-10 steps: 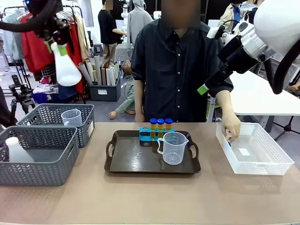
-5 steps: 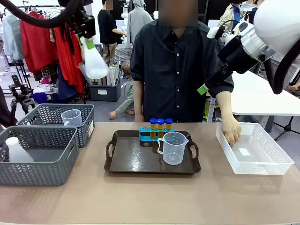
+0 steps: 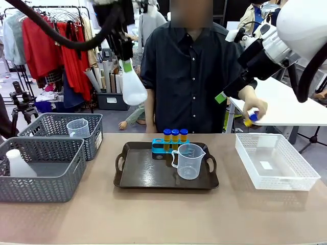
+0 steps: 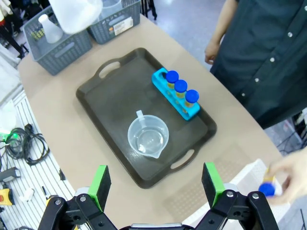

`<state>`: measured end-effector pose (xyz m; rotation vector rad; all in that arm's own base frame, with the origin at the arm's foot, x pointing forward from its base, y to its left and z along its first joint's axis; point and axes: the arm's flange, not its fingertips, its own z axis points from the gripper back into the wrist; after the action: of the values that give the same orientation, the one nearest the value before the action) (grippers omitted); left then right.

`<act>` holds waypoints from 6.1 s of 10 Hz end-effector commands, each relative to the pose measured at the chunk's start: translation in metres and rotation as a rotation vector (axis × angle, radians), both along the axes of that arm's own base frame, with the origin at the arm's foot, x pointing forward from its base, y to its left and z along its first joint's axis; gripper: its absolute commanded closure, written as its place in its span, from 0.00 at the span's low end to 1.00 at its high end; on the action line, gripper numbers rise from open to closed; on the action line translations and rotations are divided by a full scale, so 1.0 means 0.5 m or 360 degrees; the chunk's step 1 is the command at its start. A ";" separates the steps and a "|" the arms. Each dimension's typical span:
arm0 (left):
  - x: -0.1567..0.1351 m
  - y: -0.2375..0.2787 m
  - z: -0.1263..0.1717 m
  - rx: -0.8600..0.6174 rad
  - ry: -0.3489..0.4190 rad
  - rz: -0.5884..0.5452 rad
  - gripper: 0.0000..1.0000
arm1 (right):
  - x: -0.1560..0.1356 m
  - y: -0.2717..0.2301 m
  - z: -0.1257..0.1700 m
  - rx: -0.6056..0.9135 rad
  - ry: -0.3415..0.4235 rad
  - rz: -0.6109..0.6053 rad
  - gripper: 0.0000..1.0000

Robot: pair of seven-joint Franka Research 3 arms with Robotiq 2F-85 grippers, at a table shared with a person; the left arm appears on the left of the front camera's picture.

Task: Prepare the laboratory tools.
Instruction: Pick up one Small flask and place it on the Handle tray.

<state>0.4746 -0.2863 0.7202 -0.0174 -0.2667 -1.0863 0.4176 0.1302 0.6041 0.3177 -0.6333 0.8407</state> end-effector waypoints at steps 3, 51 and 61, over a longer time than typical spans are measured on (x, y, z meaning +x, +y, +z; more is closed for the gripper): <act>-0.020 -0.009 -0.124 0.0032 0.0007 -0.0247 1.00 | 0.000 -0.001 -0.001 0.0021 0.0001 0.0010 0.00; 0.050 0.122 -0.338 -0.0219 0.0265 -0.0434 0.00 | 0.000 -0.001 -0.001 0.0021 0.0001 0.0010 0.00; 0.016 0.297 -0.218 -0.0721 -0.0143 -0.0533 0.00 | 0.000 -0.001 -0.001 0.0021 0.0001 0.0010 0.00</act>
<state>0.4920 -0.1367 0.6200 -0.4065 -0.5697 -1.3191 0.4176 0.1302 0.6040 0.3176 -0.6332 0.8406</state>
